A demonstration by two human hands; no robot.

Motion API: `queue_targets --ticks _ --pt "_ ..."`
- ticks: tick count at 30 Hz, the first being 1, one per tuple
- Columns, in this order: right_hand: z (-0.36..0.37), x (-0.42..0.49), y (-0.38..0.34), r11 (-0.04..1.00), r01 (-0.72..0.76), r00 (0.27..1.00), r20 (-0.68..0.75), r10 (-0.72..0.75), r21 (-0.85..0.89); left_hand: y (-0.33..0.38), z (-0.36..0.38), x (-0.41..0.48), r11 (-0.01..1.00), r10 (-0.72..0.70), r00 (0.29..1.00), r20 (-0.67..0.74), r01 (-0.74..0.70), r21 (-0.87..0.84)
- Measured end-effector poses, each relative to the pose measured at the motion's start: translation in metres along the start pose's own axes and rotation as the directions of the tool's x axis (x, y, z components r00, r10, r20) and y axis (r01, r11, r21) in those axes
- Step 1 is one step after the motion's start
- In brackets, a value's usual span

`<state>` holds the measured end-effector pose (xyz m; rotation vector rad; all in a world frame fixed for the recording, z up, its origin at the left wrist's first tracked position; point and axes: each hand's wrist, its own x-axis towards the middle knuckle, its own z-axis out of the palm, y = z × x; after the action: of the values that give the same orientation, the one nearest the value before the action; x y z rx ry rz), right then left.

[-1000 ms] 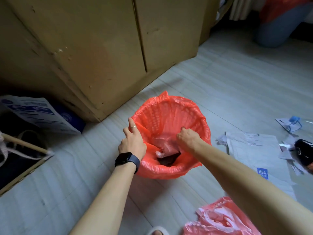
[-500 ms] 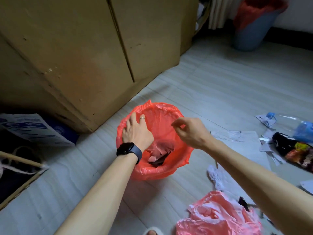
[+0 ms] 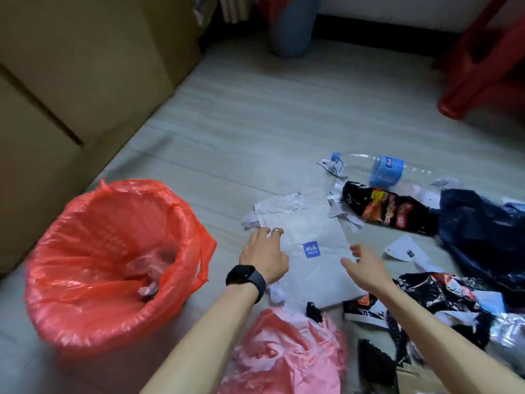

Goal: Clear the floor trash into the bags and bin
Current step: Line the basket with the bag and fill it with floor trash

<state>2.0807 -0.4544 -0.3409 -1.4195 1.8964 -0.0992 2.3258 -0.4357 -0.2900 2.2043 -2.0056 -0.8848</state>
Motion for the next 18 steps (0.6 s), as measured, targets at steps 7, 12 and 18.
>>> queue_targets --ticks 7,12,18 --pt "0.006 0.058 0.013 0.973 -0.143 0.981 0.156 0.115 0.183 -0.015 0.071 0.041 0.787 -0.285 0.923 0.258 0.379 -0.486" --pt "0.012 0.08 0.008 0.962 -0.18 0.981 0.109 0.16 0.205 -0.02 0.079 0.054 0.49 -0.347 0.912 0.219 0.375 -0.787" --pt "-0.006 0.052 -0.009 0.92 -0.009 1.0 -0.018 0.018 0.391 -0.032 0.054 0.044 0.393 -0.336 0.932 0.134 0.268 -0.88"
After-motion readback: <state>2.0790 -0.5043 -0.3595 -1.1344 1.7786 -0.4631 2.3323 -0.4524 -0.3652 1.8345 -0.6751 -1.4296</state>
